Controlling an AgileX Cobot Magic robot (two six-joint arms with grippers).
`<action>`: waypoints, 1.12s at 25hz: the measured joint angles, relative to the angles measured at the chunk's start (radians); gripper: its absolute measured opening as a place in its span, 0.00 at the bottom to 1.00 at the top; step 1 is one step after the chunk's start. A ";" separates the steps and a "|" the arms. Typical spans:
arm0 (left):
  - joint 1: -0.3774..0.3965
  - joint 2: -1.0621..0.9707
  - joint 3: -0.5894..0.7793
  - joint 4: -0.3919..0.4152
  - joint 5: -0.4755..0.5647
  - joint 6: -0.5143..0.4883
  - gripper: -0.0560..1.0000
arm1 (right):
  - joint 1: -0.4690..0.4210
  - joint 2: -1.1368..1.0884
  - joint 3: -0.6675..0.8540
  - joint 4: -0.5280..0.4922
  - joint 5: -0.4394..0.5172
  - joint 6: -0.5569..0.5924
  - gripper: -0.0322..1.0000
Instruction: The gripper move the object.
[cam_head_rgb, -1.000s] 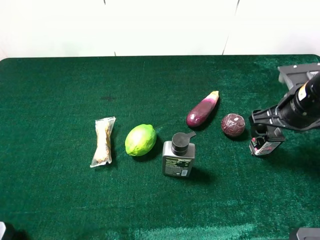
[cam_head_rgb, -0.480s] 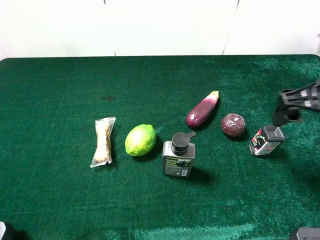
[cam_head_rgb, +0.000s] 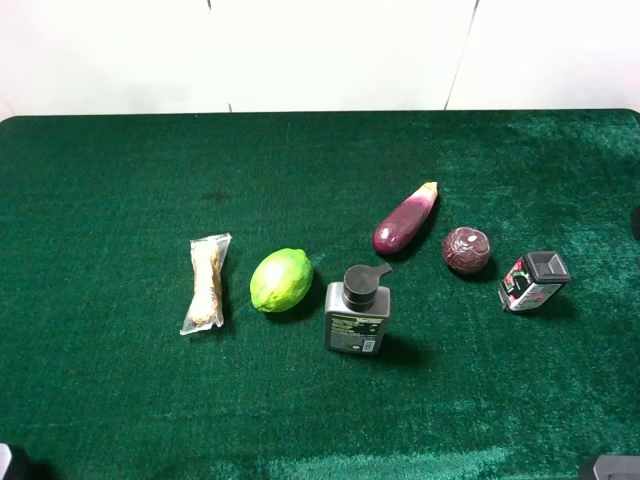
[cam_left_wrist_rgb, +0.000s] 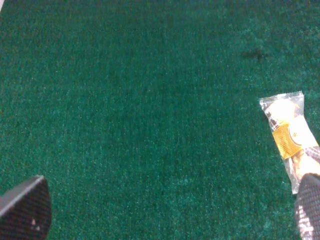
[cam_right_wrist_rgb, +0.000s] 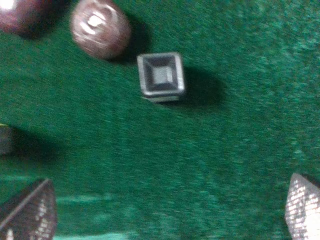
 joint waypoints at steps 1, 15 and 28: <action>0.000 0.000 0.000 0.000 0.000 0.000 0.99 | 0.000 -0.041 -0.001 0.034 0.001 0.007 0.70; 0.000 0.000 0.000 0.000 0.000 0.000 0.99 | 0.000 -0.336 -0.001 0.007 0.004 0.010 0.70; 0.000 0.000 0.000 0.000 0.000 0.000 0.99 | -0.082 -0.630 0.041 -0.168 0.005 0.006 0.70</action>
